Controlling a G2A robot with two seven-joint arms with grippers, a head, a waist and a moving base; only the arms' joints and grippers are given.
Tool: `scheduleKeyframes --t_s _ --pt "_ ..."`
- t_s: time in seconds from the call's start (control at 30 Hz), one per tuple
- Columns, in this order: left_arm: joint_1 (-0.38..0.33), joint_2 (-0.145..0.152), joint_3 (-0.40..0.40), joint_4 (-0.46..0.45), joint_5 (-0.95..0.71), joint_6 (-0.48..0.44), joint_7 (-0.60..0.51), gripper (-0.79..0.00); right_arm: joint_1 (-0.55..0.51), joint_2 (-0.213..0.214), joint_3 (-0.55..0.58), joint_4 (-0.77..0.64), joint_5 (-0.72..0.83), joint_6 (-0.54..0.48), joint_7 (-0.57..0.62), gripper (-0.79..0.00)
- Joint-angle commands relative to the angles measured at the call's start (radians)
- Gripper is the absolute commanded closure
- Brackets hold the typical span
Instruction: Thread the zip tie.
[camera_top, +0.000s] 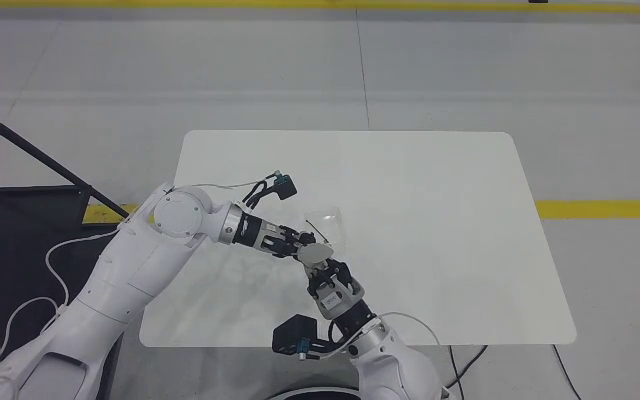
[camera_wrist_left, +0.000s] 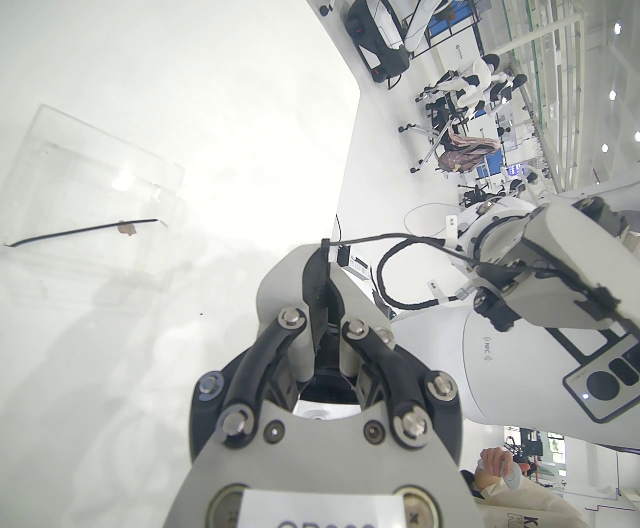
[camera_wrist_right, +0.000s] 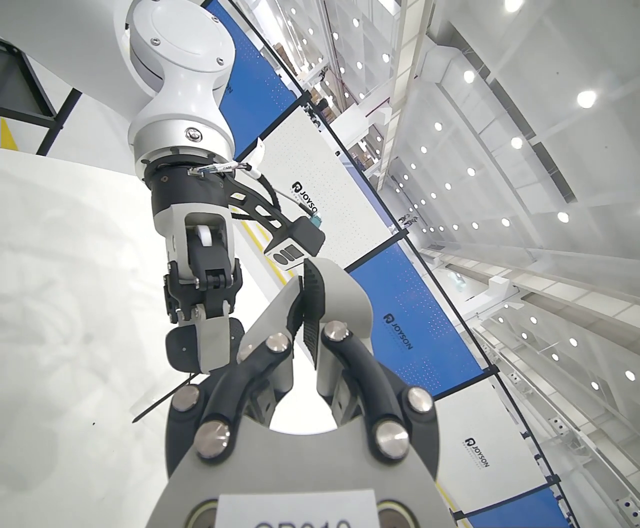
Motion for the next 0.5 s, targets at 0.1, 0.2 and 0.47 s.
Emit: scheduleKeyframes --t_s 0.1,0.2,0.47 --pt "0.000 0.000 0.000 0.000 0.000 0.000 0.000 0.000 0.005 0.002 -0.003 -0.001 -0.010 -0.030 -0.003 0.000" --pt "0.000 0.000 0.000 0.000 0.000 0.000 0.000 0.000 0.007 0.004 -0.004 -0.003 -0.008 -0.051 -0.013 0.000" --pt "0.000 0.000 0.000 0.000 0.000 0.000 0.000 0.000 0.001 0.010 0.007 -0.012 -0.011 -0.090 -0.020 0.000"
